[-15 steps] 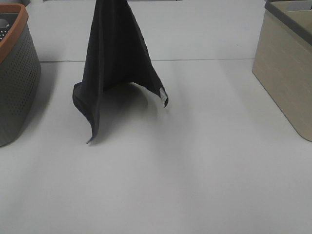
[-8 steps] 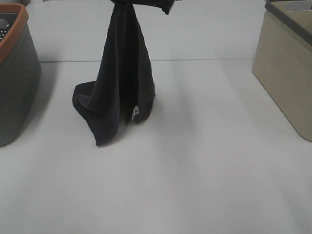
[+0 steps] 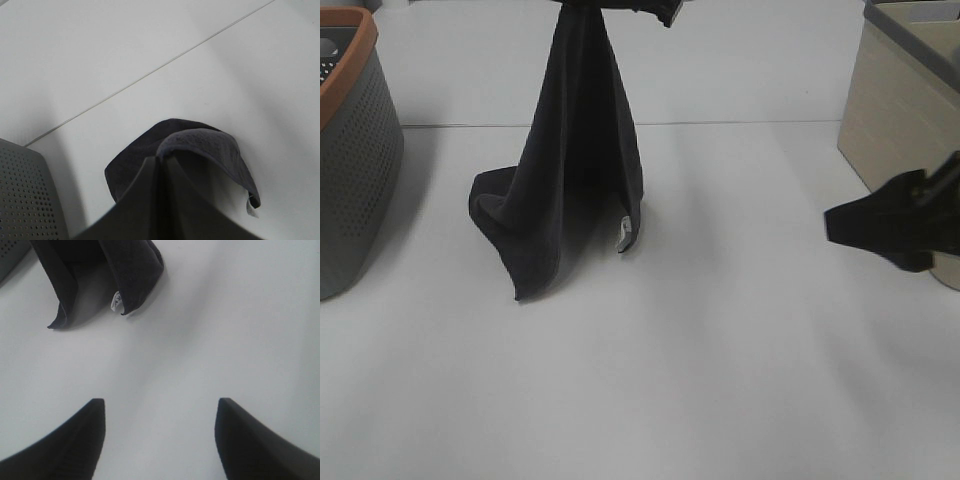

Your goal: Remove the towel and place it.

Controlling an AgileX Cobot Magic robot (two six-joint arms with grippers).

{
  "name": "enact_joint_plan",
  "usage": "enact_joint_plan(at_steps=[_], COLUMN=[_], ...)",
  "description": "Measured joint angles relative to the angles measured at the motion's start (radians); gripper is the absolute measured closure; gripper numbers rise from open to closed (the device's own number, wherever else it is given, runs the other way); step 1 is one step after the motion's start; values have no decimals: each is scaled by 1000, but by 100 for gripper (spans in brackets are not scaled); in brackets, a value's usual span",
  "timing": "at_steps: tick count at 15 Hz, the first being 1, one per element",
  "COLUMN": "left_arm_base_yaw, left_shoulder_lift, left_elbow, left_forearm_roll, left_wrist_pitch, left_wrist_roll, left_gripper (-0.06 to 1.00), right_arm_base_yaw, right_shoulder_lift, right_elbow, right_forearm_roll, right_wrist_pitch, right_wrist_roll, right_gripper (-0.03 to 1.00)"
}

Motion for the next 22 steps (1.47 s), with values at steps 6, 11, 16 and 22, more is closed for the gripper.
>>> enact_joint_plan(at_steps=[6, 11, 16, 22], left_arm_base_yaw=[0, 0, 0, 0], left_shoulder_lift=[0, 0, 0, 0], left_elbow=[0, 0, 0, 0], left_forearm_roll=[-37, -50, -50, -50], left_wrist_pitch=[-6, -2, 19, 19], left_wrist_roll=[76, 97, 100, 101], left_gripper=[94, 94, 94, 94], right_arm_base_yaw=[407, 450, 450, 450], right_shoulder_lift=[436, 727, 860, 1006], right_elbow=[-19, -182, -249, -353], right_forearm_roll=[47, 51, 53, -37], right_wrist_pitch=[-635, -751, -855, -920], right_wrist_roll=[37, 86, 86, 87], right_gripper=[34, 34, 34, 34])
